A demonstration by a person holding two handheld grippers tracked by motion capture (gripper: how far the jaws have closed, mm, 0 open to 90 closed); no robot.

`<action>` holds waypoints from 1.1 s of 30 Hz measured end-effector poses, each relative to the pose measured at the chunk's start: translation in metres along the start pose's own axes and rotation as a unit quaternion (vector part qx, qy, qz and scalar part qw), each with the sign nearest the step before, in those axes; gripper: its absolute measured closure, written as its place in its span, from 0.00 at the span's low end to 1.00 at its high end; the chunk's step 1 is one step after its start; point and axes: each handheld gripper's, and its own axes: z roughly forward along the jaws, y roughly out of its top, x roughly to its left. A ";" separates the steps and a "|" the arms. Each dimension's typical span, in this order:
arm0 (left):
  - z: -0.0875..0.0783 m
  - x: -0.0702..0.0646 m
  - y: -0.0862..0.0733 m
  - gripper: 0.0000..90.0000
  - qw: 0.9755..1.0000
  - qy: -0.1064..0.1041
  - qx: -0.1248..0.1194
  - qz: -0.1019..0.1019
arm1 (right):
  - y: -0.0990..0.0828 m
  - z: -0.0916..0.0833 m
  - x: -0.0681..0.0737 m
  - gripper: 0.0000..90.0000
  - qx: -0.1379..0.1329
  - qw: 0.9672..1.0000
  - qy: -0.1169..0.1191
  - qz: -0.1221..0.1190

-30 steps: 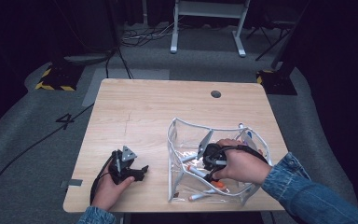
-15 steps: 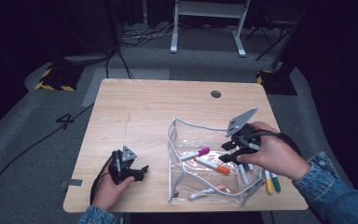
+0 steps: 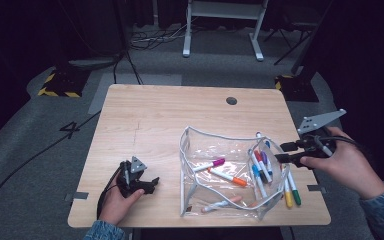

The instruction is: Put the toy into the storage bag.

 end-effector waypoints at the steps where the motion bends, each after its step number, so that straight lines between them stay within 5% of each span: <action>1: 0.000 0.000 0.000 0.17 1.000 -0.001 0.000 0.000 | -0.006 -0.003 -0.006 0.62 -0.001 1.000 -0.006 0.010; 8: -0.001 0.001 0.000 0.16 1.000 0.004 0.002 -0.005 | -0.040 -0.006 -0.032 0.62 -0.006 0.997 -0.029 0.066; 16: 0.000 -0.001 -0.001 0.16 1.000 0.009 -0.001 -0.013 | -0.074 0.012 -0.050 0.61 0.011 0.993 -0.052 0.107; 20: 0.000 -0.001 -0.001 0.16 1.000 0.008 0.000 -0.012 | -0.100 0.037 -0.061 0.60 0.014 0.990 -0.044 0.137; 25: 0.000 -0.001 -0.001 0.16 1.000 0.008 0.001 -0.011 | -0.123 0.060 -0.072 0.59 0.038 0.985 -0.064 0.156; 33: 0.000 -0.001 -0.001 0.16 1.000 0.008 0.000 -0.012 | -0.153 0.094 -0.070 0.60 0.083 0.979 -0.051 0.181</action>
